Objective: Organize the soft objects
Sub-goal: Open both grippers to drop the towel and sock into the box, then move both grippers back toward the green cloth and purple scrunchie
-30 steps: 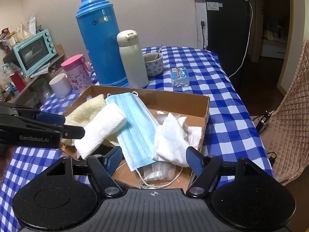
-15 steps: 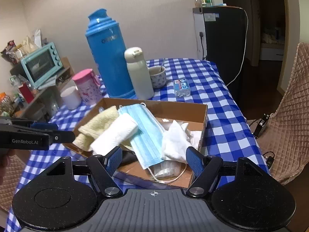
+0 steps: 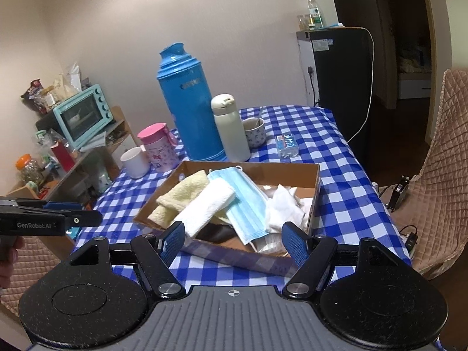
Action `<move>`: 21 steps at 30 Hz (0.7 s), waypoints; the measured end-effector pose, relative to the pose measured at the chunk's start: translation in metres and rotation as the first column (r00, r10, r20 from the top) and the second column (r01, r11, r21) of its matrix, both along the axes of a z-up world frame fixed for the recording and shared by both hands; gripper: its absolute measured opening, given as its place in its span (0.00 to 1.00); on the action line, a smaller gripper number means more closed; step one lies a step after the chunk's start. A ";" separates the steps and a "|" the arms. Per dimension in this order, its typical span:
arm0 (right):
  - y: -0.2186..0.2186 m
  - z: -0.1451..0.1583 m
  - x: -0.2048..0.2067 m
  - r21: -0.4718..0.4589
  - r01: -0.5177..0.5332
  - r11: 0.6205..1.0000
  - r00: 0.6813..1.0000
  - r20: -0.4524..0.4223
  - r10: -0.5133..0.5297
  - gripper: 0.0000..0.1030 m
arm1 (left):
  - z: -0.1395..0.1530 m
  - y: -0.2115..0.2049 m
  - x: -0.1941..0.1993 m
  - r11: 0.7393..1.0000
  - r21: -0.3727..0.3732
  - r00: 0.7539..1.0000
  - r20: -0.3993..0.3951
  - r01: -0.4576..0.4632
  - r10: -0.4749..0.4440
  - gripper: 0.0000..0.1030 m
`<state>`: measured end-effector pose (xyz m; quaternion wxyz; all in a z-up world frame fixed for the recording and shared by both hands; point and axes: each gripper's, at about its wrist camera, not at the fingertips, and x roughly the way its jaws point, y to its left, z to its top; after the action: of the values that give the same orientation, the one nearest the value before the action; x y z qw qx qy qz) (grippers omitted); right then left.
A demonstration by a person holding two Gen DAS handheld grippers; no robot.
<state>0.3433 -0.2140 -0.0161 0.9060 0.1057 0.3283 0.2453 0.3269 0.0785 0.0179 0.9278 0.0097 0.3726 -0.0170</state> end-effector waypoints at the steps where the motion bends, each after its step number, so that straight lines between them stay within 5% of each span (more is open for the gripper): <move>1: -0.001 0.002 -0.004 0.002 0.002 1.000 1.000 0.000 -0.002 0.71 | 0.002 0.002 -0.007 1.000 0.005 1.000 0.006 -0.004 0.004 0.56; 21: 0.009 0.006 -0.078 -0.070 -0.070 0.995 0.997 -0.029 0.068 0.71 | 0.007 0.044 -0.112 0.991 0.027 0.991 -0.005 -0.130 0.130 0.56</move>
<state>0.2653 -0.2053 -0.0105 0.8958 0.0651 0.3522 0.2631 0.2149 0.1228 0.0245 0.9255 -0.0025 0.3758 0.0483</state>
